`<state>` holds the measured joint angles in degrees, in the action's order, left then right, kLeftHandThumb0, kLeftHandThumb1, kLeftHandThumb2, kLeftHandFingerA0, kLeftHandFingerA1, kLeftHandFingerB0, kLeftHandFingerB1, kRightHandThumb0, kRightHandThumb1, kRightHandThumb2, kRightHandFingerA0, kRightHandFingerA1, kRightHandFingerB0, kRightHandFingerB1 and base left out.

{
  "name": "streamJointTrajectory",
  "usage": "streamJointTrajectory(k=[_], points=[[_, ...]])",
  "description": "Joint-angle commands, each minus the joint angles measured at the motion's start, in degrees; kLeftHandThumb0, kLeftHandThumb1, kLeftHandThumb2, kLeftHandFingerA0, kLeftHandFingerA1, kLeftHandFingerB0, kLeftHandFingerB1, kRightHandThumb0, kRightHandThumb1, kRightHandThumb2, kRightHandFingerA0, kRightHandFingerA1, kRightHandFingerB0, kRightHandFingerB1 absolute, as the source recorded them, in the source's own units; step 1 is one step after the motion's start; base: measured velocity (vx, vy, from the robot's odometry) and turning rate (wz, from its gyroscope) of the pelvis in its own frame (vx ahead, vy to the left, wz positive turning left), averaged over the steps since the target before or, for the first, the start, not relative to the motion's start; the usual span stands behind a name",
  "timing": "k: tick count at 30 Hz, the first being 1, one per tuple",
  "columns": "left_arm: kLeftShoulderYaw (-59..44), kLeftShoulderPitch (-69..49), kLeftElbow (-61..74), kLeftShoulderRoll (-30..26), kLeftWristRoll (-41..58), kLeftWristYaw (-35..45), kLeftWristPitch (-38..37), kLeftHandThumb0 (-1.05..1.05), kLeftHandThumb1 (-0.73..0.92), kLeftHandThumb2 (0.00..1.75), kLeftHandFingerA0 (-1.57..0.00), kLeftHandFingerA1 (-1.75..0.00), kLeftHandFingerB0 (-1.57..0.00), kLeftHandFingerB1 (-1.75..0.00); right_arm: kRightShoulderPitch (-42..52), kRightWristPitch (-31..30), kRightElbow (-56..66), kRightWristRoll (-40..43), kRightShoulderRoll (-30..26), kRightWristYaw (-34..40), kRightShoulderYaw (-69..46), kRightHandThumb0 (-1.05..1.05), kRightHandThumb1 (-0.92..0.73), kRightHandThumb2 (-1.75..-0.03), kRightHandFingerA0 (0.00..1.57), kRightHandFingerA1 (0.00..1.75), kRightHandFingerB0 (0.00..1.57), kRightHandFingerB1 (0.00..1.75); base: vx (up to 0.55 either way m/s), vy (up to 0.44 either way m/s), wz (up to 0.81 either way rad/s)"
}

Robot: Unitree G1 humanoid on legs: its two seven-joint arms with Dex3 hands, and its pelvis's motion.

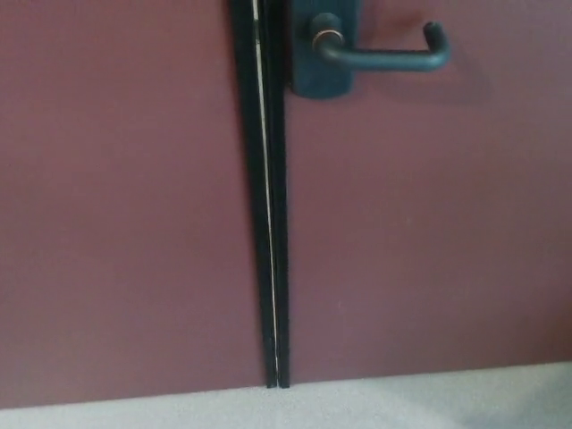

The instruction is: The robot walks towards the door handle and put its right hand on it and twist the handle

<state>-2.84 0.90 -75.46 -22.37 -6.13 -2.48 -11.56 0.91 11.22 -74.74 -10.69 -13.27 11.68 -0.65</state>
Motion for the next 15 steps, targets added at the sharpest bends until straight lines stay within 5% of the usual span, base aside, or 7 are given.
streamJointTrajectory(k=[1,15], points=[[0.0,-0.2,-0.7,0.0,-0.8,-0.5,0.7,-0.27,0.64,0.59,-0.58,-0.46,-0.41,-0.38,-0.1,-0.1,0.2,0.8,0.0,-0.5,-0.6,-0.22,-0.64,-0.59,0.68,0.45,0.51,0.39,0.19,-0.024,-0.67],[-0.1,-0.3,-0.7,-0.3,-0.8,-0.5,0.4,-0.28,0.64,0.59,-0.59,-0.46,-0.41,-0.38,-0.1,0.0,0.1,0.7,0.4,-0.9,-0.9,-0.24,-0.63,-0.59,0.68,0.45,0.52,0.39,0.17,-0.025,0.07]])
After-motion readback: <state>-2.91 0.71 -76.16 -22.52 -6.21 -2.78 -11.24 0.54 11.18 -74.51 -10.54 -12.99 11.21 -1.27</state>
